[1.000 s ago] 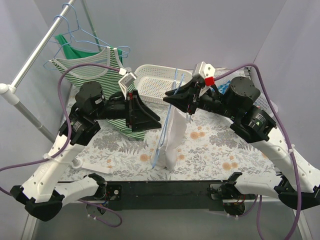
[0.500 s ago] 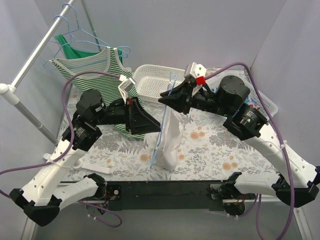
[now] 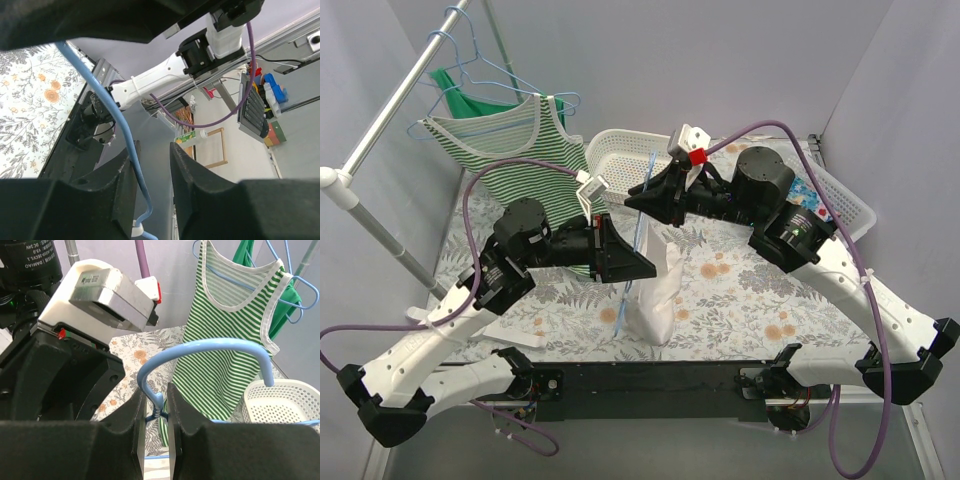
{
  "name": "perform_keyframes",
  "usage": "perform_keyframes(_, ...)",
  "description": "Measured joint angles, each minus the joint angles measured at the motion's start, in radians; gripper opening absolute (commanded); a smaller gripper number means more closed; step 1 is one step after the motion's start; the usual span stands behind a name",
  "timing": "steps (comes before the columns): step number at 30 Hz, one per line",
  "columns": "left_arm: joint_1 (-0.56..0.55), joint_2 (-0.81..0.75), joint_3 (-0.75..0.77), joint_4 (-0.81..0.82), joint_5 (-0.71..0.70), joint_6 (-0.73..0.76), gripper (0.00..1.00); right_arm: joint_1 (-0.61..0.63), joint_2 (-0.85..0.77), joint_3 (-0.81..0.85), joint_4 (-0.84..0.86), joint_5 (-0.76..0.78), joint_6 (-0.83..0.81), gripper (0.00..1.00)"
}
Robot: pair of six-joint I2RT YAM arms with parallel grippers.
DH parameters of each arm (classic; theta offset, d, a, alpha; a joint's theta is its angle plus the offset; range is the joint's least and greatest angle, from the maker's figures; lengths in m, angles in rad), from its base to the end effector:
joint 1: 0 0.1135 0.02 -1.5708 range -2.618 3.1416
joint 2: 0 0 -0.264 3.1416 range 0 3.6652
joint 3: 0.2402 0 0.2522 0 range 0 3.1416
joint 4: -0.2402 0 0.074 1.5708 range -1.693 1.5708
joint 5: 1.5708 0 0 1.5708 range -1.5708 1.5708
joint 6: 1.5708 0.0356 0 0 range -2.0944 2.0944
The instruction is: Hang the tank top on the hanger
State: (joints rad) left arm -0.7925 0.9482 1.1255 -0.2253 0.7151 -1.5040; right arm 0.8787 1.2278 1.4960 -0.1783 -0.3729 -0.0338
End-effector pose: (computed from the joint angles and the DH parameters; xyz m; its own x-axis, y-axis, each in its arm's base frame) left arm 0.1219 -0.1569 0.4254 -0.9975 -0.0613 -0.0353 0.0330 0.0383 -0.9987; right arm 0.1548 0.2071 0.4945 0.0893 0.0584 -0.9943 -0.9461 0.3171 -0.0663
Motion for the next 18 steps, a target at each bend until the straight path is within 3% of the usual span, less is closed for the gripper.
perform_keyframes(5,-0.01,-0.018,-0.032,0.003,-0.051,-0.015,0.0,0.0,0.0,0.0,0.002,-0.005,0.004,0.01)
perform_keyframes(11,-0.016,-0.041,-0.058,0.022,-0.111,-0.049,0.0,0.0,0.001,0.0,0.023,-0.017,0.005,0.02)
perform_keyframes(18,-0.041,-0.093,-0.163,0.157,-0.163,-0.121,0.0,0.002,0.002,-0.008,0.023,-0.035,0.008,0.36)
